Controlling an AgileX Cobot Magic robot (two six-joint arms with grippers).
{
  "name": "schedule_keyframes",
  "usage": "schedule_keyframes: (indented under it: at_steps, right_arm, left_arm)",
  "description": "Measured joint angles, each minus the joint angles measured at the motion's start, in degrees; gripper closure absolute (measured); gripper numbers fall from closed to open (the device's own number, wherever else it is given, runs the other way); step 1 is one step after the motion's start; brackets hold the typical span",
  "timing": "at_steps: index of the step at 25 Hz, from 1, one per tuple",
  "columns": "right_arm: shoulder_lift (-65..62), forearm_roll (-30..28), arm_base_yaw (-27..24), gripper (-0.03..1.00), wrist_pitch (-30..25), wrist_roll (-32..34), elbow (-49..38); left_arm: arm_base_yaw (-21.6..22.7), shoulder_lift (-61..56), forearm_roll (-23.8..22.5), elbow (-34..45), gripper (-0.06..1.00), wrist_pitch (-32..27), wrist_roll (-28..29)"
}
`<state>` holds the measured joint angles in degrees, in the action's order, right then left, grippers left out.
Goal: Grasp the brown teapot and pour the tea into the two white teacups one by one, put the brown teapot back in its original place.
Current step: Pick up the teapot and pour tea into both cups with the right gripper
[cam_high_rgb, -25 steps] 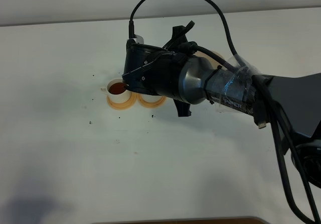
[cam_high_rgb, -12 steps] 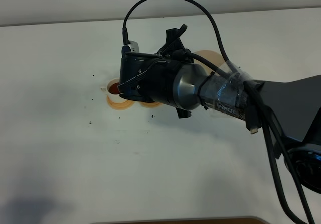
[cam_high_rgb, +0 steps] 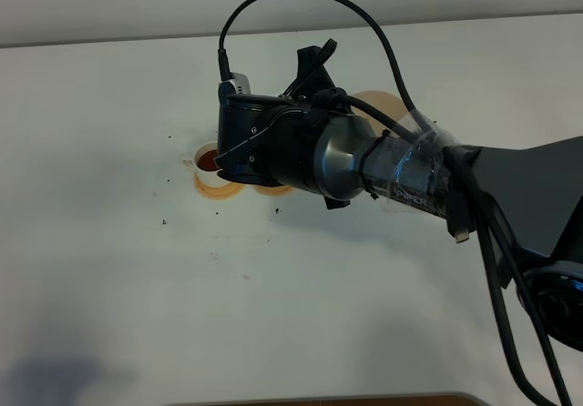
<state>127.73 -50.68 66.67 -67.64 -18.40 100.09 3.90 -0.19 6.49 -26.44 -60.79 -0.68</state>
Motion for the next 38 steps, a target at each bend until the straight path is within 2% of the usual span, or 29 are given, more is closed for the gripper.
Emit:
schedule_keyframes:
  at_steps: [17, 38]
  right_arm:
    - [1.0, -2.1, 0.0, 0.84, 0.8, -2.6, 0.1]
    - [1.0, -7.8, 0.0, 0.84, 1.5, -7.3, 0.1]
  left_arm:
    - [0.0, 0.0, 0.0, 0.0, 0.58, 0.0, 0.0]
    - [0.0, 0.0, 0.0, 0.0, 0.58, 0.0, 0.0]
